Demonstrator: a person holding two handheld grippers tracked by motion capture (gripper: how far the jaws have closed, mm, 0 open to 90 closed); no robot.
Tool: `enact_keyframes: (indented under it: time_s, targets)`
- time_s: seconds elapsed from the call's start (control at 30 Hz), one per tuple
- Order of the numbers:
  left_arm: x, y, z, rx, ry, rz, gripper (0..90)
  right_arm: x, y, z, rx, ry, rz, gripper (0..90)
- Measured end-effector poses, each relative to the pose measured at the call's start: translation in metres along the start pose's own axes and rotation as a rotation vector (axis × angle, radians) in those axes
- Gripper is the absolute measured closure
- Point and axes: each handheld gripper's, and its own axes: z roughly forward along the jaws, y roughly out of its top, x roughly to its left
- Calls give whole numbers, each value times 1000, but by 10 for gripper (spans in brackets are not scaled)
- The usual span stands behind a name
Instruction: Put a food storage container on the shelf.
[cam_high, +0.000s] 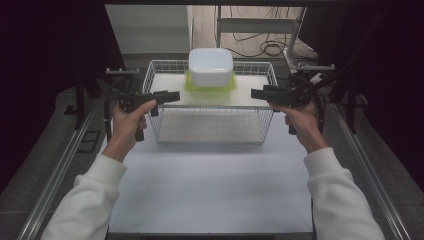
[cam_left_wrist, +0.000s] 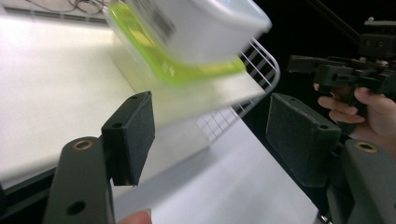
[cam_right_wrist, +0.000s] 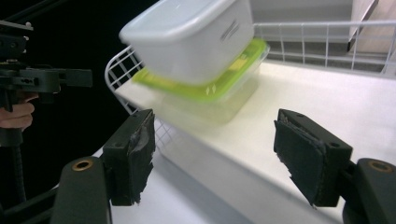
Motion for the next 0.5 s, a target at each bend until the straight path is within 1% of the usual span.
enact_keyframes:
  time_s: [0.03, 0.07, 0.1, 0.13, 0.17, 0.2, 0.27, 0.3, 0.33, 0.37, 0.4, 0.43, 0.47, 0.5]
  targets:
    - [0, -7, -2, 2, 1, 7, 317, 3, -7, -3, -1, -1, -8, 291]
    - [0, -7, -2, 2, 1, 7, 317, 3, -7, -3, -1, -1, -8, 291]
    - [-1, -15, -4, 6, 8, 4, 317, 5, -13, -6, -1, -1, -16, 290]
    - [-2, -25, -7, 12, 15, 9, 317, 7, -21, -9, -1, 2, -23, 290]
    - [-1, -40, -9, 25, 25, 16, 317, 12, -36, -14, -4, 6, -28, 289]
    - [-1, -40, -9, 25, 25, 16, 317, 12, -36, -14, -4, 6, -28, 289]
    - [1, -58, -11, 38, 19, 9, 317, 14, -53, -19, -6, 5, -37, 290]
    - [3, -68, -12, 43, 23, 5, 316, 15, -62, -21, -5, 3, -40, 289]
    - [7, -87, -12, 76, 37, 7, 314, 15, -81, -25, 3, -3, -34, 289]
    - [7, -87, -12, 76, 37, 7, 313, 15, -81, -25, 3, -3, -34, 289]
    - [9, -97, -12, 86, 39, 3, 313, 14, -90, -26, 6, -3, -24, 289]
    - [14, -115, -10, 132, 49, 4, 308, 11, -110, -28, 25, -11, -13, 288]
    - [14, -115, -10, 132, 49, 4, 306, 11, -110, -28, 25, -11, -13, 288]
    - [17, -123, -9, 141, 65, 5, 310, 7, -128, -27, 54, -33, -11, 286]
